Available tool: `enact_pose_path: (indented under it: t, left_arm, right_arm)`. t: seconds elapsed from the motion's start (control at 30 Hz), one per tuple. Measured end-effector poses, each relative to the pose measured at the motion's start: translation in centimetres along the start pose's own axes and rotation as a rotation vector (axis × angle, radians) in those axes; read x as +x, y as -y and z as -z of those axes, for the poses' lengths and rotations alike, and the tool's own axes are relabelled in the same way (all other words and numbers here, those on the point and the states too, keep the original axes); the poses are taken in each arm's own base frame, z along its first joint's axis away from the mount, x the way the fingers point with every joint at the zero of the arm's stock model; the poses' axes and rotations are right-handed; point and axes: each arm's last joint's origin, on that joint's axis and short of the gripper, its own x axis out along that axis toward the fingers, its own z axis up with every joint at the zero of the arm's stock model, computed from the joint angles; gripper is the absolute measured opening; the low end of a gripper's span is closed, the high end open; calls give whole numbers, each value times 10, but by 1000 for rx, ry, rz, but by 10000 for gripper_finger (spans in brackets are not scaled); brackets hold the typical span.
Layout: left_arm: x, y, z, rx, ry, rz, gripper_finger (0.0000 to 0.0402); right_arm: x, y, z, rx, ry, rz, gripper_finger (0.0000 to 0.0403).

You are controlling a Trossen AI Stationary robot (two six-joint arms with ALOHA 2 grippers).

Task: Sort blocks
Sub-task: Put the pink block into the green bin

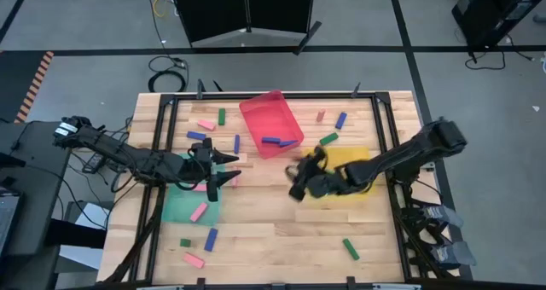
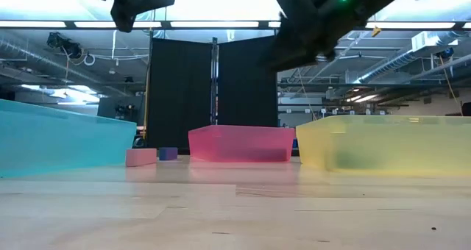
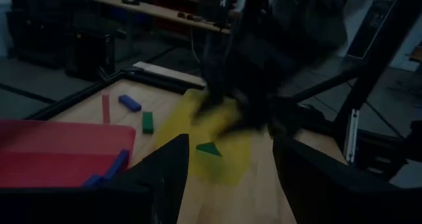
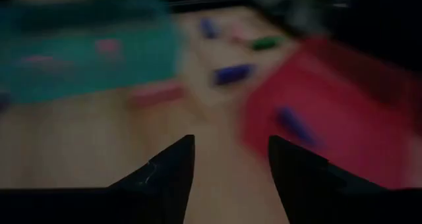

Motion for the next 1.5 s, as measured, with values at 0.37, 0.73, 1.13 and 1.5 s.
enact_pose_path:
  t: [0.37, 0.73, 1.13, 1.5]
  left_arm:
    - [-2, -3, -2, 71, 23, -63, 227]
    - [-19, -12, -13, 114, 46, -94, 227]
    - [-25, -17, -13, 102, 24, -133, 227]
    - [-25, -17, -13, 79, 26, -133, 227]
  right_arm:
    - [-48, 104, -14, 199, -38, 321, 227]
    - [18, 150, -3, 303, -192, 369, 241]
    - [67, 203, 10, 327, -336, 440, 302]
    - [87, 223, 23, 325, -392, 454, 311]
